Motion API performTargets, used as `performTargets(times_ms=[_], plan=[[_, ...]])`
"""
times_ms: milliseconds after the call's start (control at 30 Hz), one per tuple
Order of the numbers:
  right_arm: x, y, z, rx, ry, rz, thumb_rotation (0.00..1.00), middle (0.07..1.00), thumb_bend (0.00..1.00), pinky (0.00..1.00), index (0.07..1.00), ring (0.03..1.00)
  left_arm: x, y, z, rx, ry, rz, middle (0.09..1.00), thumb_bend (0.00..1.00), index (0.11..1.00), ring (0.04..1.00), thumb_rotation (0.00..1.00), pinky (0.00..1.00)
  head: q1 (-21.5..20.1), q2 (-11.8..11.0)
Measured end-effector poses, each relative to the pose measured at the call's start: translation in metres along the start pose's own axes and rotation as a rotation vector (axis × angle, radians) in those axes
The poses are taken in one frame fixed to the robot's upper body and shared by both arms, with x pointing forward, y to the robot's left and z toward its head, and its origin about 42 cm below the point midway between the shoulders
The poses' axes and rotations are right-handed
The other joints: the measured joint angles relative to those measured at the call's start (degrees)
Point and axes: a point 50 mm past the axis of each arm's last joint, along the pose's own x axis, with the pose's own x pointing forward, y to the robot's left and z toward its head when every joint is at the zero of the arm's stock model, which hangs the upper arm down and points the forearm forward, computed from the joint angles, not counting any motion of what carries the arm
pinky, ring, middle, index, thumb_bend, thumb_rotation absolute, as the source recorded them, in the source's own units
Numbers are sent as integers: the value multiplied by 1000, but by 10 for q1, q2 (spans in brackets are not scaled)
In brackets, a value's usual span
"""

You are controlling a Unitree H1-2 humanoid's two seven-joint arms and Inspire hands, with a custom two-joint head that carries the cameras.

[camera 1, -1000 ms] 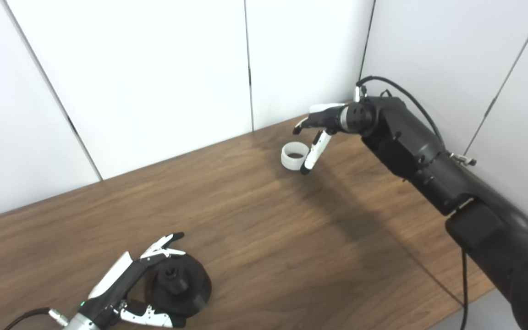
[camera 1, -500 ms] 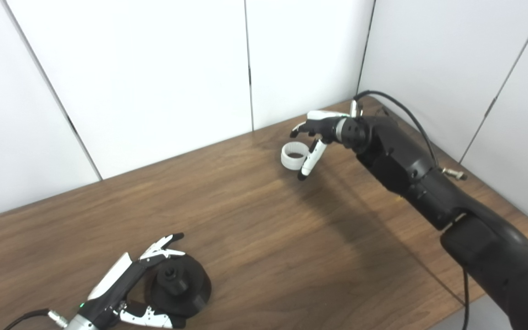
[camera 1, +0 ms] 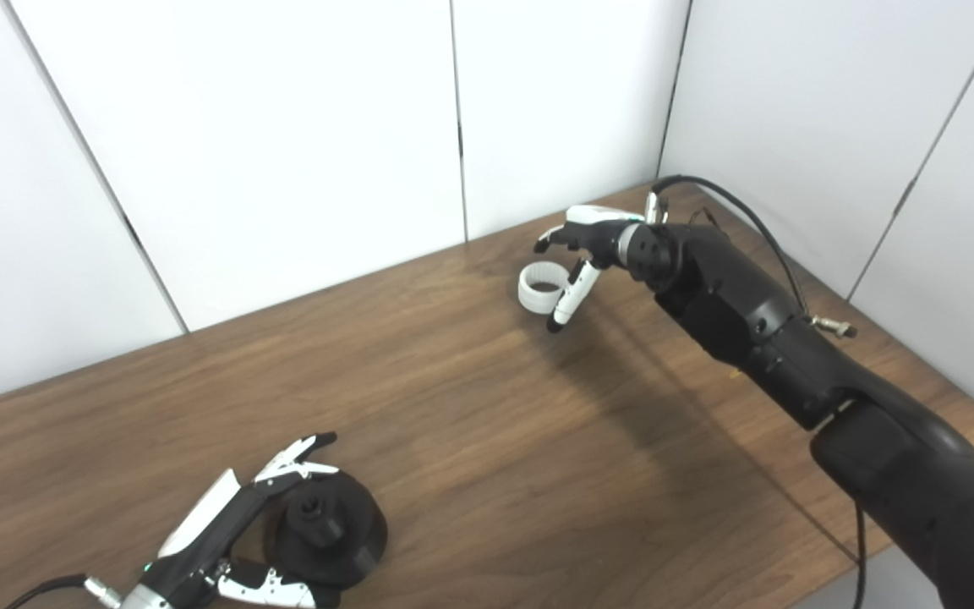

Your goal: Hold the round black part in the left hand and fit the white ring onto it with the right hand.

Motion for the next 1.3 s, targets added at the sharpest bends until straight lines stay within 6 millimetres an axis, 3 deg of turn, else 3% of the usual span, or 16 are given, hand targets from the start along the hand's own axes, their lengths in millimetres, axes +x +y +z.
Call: performTargets(times_ms=[400, 833, 1033, 1067, 1100, 1300], plan=[[9, 23, -3, 38, -8, -24, 183, 908, 844, 862, 787, 912, -6, -3, -1, -9, 5, 11, 973, 523, 483, 1000, 63, 980, 4, 6], [13, 27, -6, 41, -5, -65, 158, 886, 825, 868, 722, 897, -8, -3, 0, -8, 4, 12, 975, 523, 483, 1000, 61, 979, 2, 9], [15, 29, -6, 45, -7, -89, 131, 865, 781, 877, 636, 888, -9, -2, 0, -7, 5, 13, 970, 523, 483, 1000, 62, 977, 6, 12], [15, 29, -6, 48, -10, -94, 136, 858, 628, 873, 552, 885, -9, -2, 0, -7, 4, 15, 972, 523, 483, 1000, 61, 983, 6, 12], [15, 29, -5, 49, -12, -101, 137, 849, 564, 870, 516, 881, -10, -2, 0, -7, 5, 15, 972, 523, 483, 1000, 61, 985, 6, 12], [17, 31, -6, 51, -36, -127, 130, 806, 517, 849, 485, 862, -12, -3, 0, -7, 5, 16, 973, 523, 483, 1000, 62, 981, 7, 15]])
